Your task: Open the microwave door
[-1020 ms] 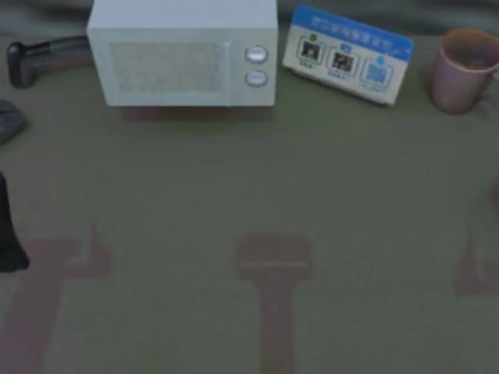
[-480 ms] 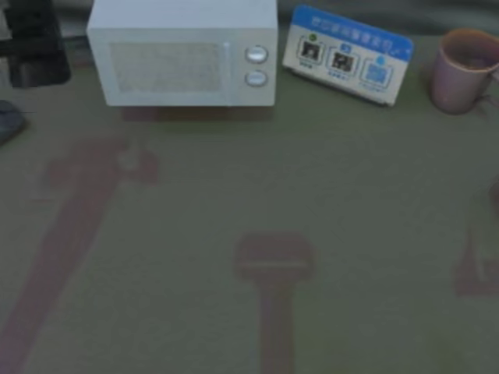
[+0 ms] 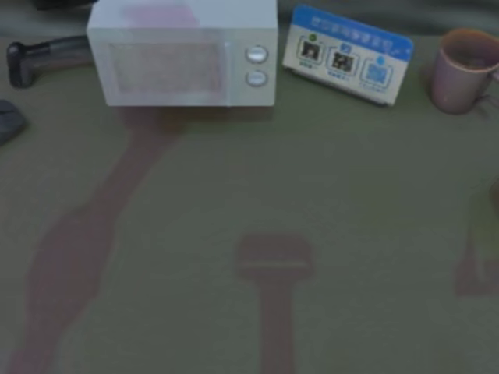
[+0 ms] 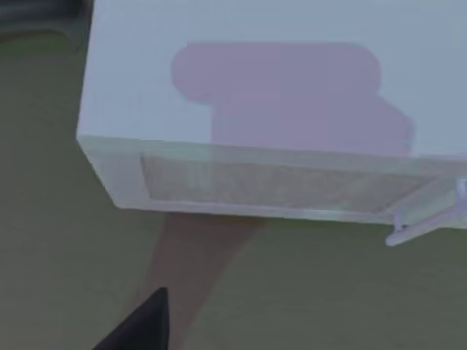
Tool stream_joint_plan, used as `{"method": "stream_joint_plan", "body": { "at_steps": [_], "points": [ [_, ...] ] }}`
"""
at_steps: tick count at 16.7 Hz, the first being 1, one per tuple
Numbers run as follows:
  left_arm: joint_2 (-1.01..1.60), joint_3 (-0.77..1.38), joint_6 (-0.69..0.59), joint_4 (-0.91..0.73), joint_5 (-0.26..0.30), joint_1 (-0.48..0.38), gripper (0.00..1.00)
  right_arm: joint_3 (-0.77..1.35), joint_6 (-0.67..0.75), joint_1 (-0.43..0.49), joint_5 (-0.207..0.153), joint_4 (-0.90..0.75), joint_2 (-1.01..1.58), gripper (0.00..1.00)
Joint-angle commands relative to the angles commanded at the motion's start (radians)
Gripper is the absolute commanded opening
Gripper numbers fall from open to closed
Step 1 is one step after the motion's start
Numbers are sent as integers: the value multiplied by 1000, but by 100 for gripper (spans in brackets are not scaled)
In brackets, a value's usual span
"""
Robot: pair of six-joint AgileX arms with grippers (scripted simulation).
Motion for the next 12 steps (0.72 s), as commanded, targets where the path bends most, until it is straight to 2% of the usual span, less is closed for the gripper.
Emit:
{"method": "stream_joint_plan", "body": {
  "at_steps": [6, 12],
  "points": [
    [374, 402, -80, -192, -41, -92, 100, 0, 0, 0, 0, 0, 0, 100],
    [440, 471, -94, -227, -48, -110, 100, 0, 0, 0, 0, 0, 0, 100]
  ]
}}
